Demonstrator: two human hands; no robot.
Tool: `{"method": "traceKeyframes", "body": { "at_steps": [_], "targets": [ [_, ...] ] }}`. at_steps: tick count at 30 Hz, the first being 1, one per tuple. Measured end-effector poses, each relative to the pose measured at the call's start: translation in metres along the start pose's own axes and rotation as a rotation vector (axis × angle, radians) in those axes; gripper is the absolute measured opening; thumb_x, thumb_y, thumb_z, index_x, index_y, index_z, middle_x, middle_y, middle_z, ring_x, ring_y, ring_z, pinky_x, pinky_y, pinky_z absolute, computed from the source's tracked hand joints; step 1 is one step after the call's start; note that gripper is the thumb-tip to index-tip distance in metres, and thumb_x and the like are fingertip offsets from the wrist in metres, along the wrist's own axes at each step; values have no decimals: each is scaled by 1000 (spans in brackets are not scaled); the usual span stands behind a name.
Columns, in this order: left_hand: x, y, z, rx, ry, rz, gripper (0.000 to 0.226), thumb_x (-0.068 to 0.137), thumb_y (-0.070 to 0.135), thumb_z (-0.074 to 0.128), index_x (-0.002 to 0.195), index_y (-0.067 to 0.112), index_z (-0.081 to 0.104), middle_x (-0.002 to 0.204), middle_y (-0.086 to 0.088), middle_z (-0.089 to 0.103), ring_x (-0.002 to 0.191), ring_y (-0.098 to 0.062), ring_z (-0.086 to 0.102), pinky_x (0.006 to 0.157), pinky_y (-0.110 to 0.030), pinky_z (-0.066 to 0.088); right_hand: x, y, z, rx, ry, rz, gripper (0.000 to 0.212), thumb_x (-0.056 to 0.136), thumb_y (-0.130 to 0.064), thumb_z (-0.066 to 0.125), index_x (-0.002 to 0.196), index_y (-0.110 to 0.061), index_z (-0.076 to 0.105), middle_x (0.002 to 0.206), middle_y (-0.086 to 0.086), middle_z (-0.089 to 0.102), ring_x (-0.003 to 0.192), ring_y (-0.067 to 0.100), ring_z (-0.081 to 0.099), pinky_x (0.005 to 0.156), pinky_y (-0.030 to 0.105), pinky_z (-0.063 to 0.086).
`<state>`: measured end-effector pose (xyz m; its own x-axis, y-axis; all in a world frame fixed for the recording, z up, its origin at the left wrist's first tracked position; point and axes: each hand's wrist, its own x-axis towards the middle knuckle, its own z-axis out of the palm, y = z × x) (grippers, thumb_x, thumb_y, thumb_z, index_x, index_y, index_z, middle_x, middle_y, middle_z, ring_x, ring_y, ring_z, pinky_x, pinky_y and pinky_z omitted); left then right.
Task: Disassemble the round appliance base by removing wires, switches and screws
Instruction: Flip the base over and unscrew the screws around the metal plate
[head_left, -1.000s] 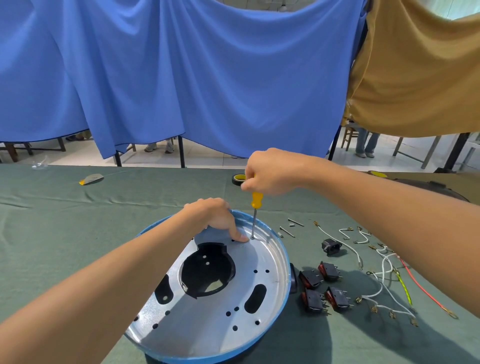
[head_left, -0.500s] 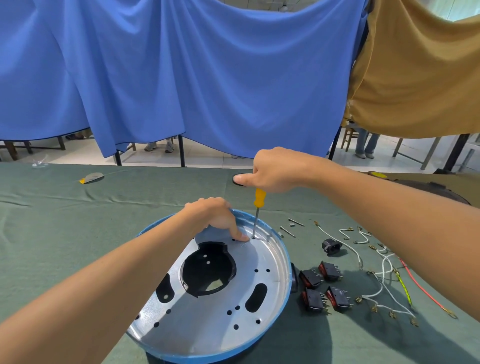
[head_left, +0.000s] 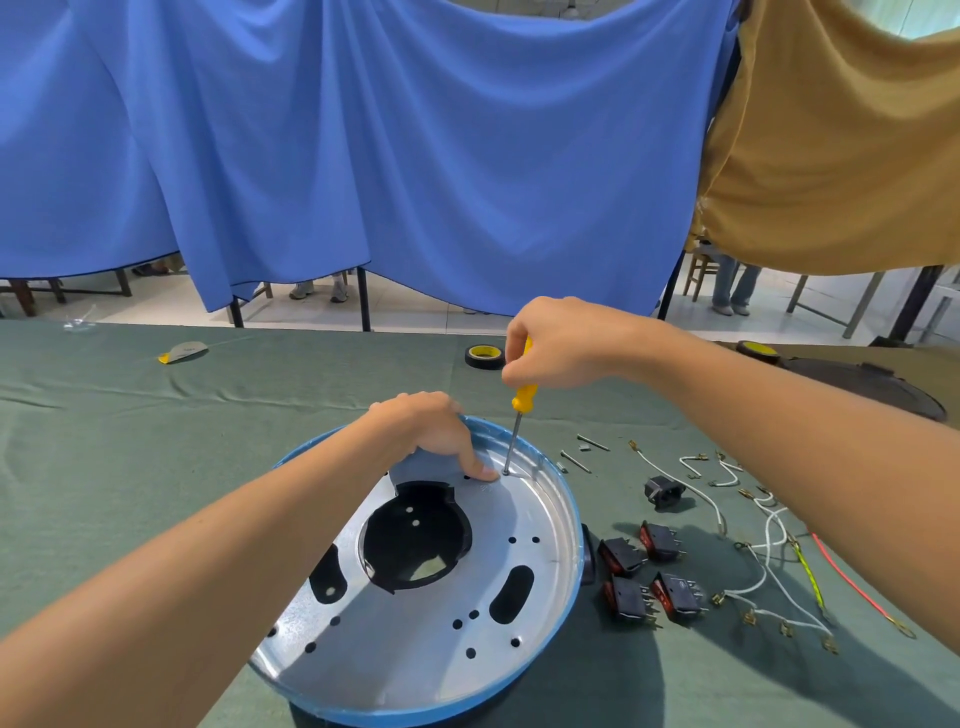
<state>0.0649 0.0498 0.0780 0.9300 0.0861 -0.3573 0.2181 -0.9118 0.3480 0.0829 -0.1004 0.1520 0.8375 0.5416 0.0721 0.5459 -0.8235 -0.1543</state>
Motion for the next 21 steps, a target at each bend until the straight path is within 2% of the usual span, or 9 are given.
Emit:
{"method": "traceKeyframes", "body": {
  "at_steps": [2,4,6,8,9,13,16,18,21],
  "targets": [
    [1,0,0,2,-1,3,71,67,51,80,124,17,53,123,-5,54,114,-30,50,101,-46,43,2,0,2,-7,17,47,50,84,-55,60,76,-6,63,69,14,57,58,18,41,53,27,32],
    [1,0,0,16,-7,5,72,67,53,79,125,18,53,123,-5,55,114,-29,51,101,-46,44,1,-2,3,-27,61,80,59,86,-65,53,59,-12,46,55,3,41,52,18,36,48,28,26],
    [2,0,-1,23,-9,6,73,67,53,79,125,19,53,123,-4,54,113,-29,51,100,-46,44,0,-4,2,-7,59,48,50,88,-50,59,70,-4,57,63,14,53,59,20,39,49,31,31],
    [3,-1,0,9,-12,2,74,66,52,80,126,18,52,122,-4,54,112,-29,52,100,-46,45,1,-6,3,9,54,13,35,84,-33,63,96,0,68,96,22,66,67,19,40,54,35,39],
    [3,-1,0,7,-15,1,75,66,52,80,127,18,52,123,-4,54,113,-29,51,100,-45,45,2,-7,3,14,49,10,36,83,-32,63,102,-2,68,103,21,66,68,19,41,55,33,38],
    [3,-1,0,2,-18,7,79,68,50,80,131,17,48,126,-4,51,115,-29,49,99,-43,44,1,-8,5,30,47,28,45,87,-51,60,93,-7,65,76,7,61,70,21,50,56,29,36],
    [2,-1,0,-2,-25,25,72,69,48,80,126,15,51,119,-4,54,110,-29,52,93,-39,46,-2,-8,5,48,36,-39,22,85,-32,62,91,-12,68,84,7,65,75,18,53,56,28,40],
    [3,-2,0,-15,-19,35,67,69,48,81,120,14,53,114,-4,55,107,-28,54,91,-39,46,-4,-9,5,58,20,-52,14,83,-30,62,89,-18,66,86,2,65,75,15,55,54,26,40],
    [4,-6,2,-30,13,42,62,65,50,82,110,16,54,108,-3,57,104,-28,55,92,-42,48,-3,-9,7,64,40,-31,35,85,-41,61,93,-7,66,76,7,61,67,17,48,54,27,35]
  ]
}}
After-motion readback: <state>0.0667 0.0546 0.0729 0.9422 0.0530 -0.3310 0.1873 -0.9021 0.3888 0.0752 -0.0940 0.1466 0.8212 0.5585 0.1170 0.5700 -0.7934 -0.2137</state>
